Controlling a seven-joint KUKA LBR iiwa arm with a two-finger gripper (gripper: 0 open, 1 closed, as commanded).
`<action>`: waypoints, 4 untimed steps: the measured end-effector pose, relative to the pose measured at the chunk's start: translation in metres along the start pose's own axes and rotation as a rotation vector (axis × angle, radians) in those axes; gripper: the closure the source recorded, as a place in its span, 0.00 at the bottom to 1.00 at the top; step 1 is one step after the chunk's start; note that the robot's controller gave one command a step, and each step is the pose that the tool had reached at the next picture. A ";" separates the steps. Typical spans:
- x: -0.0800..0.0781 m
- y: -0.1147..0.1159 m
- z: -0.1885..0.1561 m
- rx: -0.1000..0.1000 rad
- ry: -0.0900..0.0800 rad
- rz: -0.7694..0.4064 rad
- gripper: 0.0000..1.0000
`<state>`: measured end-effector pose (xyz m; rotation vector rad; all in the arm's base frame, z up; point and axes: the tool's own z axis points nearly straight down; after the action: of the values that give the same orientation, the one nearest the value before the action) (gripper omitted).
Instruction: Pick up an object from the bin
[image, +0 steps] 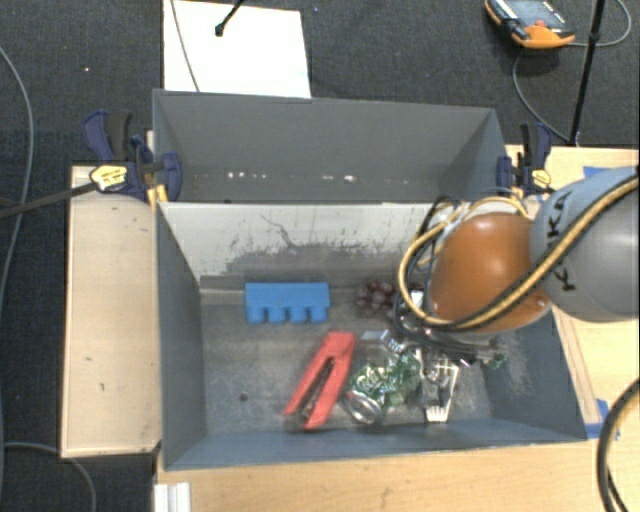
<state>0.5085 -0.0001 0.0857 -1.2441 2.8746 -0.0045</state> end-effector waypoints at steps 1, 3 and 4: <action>-0.003 0.005 0.015 -0.003 0.003 0.126 1.00; -0.003 0.005 0.015 -0.003 0.003 0.125 1.00; -0.003 0.006 0.011 -0.003 0.002 0.125 1.00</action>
Offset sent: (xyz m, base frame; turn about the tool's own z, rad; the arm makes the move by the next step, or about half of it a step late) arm 0.0000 0.0000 0.0000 0.0000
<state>0.5067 0.0060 0.0748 -1.0627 2.9492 -0.0006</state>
